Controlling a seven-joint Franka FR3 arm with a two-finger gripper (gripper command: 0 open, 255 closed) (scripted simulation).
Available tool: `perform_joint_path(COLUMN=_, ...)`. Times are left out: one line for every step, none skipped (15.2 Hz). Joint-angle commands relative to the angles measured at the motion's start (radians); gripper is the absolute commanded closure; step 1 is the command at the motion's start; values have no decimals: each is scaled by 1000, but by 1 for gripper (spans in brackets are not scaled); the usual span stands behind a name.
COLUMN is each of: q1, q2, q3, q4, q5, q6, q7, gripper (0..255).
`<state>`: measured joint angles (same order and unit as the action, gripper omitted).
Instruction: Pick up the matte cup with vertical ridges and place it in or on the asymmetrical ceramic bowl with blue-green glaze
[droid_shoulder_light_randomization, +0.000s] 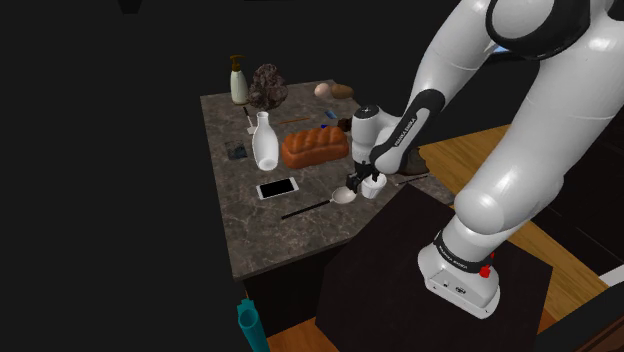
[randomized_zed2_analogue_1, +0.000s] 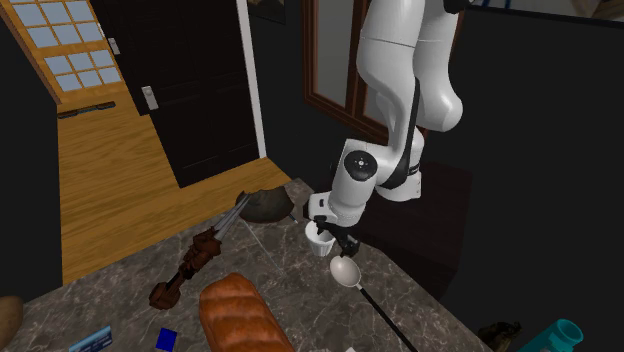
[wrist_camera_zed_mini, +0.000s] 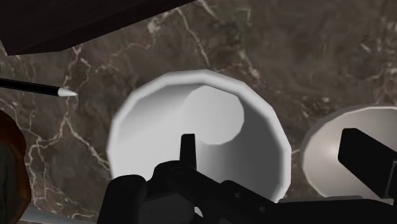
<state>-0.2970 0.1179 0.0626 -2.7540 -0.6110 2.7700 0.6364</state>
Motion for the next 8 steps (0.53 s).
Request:
perform_joint_path(q1=0, q2=9, q3=-5, q4=1, q5=-15, q6=8, q7=10, gripper=0)
perform_joint_path(q1=0, q2=10, q3=-5, q4=1, q5=-15, q6=8, q7=10, gripper=0)
perform_joint_path(q1=0, q2=10, q3=-5, q4=1, q5=-15, q6=8, q7=10, gripper=0)
perform_joint_path(q1=0, q2=10, q3=-5, q4=1, q5=-15, q6=8, q7=10, gripper=0)
perform_joint_path(q1=0, q2=10, q3=-5, q4=1, q5=-15, q6=8, q7=10, gripper=0)
perform_joint_path(q1=0, q2=10, q3=-5, q4=1, q5=-15, q6=8, q7=10, gripper=0)
perform_joint_path(q1=0, q2=9, q3=-5, q4=1, q5=-15, q6=8, q7=10, gripper=0)
perform_joint_path(q1=0, q2=9, q3=-5, q4=1, q5=-15, q6=8, q7=10, gripper=255)
